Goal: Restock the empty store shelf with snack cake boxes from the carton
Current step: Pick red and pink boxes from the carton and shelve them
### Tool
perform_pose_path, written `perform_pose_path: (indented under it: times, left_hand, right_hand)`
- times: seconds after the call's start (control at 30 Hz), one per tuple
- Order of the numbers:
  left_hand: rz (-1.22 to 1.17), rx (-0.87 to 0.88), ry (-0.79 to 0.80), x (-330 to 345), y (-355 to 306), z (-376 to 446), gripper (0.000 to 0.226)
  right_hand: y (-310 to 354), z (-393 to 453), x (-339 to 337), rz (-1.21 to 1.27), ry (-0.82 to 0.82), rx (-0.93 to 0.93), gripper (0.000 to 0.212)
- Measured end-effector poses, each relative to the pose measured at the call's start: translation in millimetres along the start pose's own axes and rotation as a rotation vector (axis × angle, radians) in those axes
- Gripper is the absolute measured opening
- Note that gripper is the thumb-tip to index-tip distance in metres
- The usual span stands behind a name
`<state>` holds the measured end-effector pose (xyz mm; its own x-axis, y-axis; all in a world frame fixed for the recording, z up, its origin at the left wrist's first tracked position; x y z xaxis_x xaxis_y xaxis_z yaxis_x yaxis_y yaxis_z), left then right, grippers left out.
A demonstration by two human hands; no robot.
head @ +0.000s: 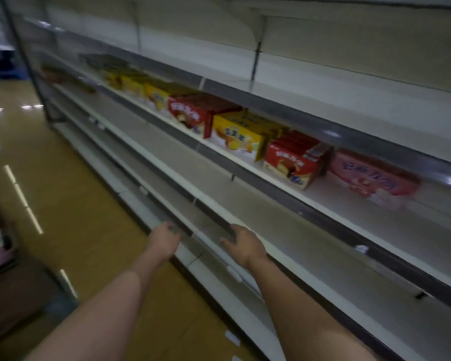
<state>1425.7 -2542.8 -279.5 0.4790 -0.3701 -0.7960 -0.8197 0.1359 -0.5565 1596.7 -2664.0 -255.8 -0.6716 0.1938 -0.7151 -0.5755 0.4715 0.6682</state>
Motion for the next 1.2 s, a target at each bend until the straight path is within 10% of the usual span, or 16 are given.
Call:
perform_pose_path:
  times: [0.63,1.2]
  left_hand:
    - [0.107,-0.552,-0.311,-241.5,428.9,-42.3,0.040]
    - [0.011,-0.772,-0.257,-254.8,570.5,49.2,0.031]
  right_hand:
    - [321.6,25.2,341.9,-0.247,0.454,-0.375,0.066]
    - [434.1,137.4,519.8,-0.316,0.661,-0.505,0.058]
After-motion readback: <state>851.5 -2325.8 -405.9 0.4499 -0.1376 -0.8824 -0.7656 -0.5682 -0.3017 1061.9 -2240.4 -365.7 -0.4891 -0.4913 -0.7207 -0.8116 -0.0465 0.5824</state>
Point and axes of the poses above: each hand's wrist, its own z-axis towards the middle knuckle, its own x-axis out of the palm, y = z × x, the point moved 5 cm from there along z, towards the middle knuckle, and after that the axes turned 15 degrees about z, right-handed, at the moved point
